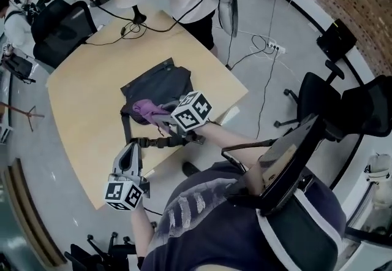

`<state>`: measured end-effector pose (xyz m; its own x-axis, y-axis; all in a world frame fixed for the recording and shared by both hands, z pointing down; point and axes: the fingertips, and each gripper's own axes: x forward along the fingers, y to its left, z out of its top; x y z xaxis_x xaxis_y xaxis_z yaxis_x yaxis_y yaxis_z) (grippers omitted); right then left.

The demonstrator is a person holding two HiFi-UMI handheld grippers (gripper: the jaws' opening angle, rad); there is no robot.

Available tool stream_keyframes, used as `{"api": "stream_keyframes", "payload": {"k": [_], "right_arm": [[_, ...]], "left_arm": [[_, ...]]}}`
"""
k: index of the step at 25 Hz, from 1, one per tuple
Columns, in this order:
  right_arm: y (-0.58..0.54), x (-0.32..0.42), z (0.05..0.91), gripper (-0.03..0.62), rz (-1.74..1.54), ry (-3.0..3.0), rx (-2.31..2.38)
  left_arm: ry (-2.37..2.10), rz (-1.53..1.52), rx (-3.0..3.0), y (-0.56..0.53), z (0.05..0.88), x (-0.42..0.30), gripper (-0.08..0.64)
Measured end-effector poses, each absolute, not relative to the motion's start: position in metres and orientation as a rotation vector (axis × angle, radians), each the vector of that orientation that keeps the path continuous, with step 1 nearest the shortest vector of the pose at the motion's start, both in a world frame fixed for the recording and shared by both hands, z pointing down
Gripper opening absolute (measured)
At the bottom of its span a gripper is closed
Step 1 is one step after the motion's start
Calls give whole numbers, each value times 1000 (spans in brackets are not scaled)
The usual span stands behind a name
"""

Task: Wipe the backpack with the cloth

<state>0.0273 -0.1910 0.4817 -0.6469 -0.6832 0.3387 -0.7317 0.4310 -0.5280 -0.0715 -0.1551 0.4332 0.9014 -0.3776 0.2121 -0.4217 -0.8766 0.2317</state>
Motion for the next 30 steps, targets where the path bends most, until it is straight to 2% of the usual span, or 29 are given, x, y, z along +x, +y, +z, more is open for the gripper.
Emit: {"api": "stream_keyframes", "payload": {"k": [15, 24, 30], "right_arm": [[16, 149, 480, 31, 1030, -2728, 1230], [102, 133, 432, 31, 1115, -2924, 919], [113, 106, 415, 31, 1152, -3000, 747]], "left_arm": [[-550, 348, 2876, 52, 436, 70, 9], [-706, 298, 2895, 92, 393, 56, 9], [-827, 309, 2774, 97, 413, 20, 9]]}}
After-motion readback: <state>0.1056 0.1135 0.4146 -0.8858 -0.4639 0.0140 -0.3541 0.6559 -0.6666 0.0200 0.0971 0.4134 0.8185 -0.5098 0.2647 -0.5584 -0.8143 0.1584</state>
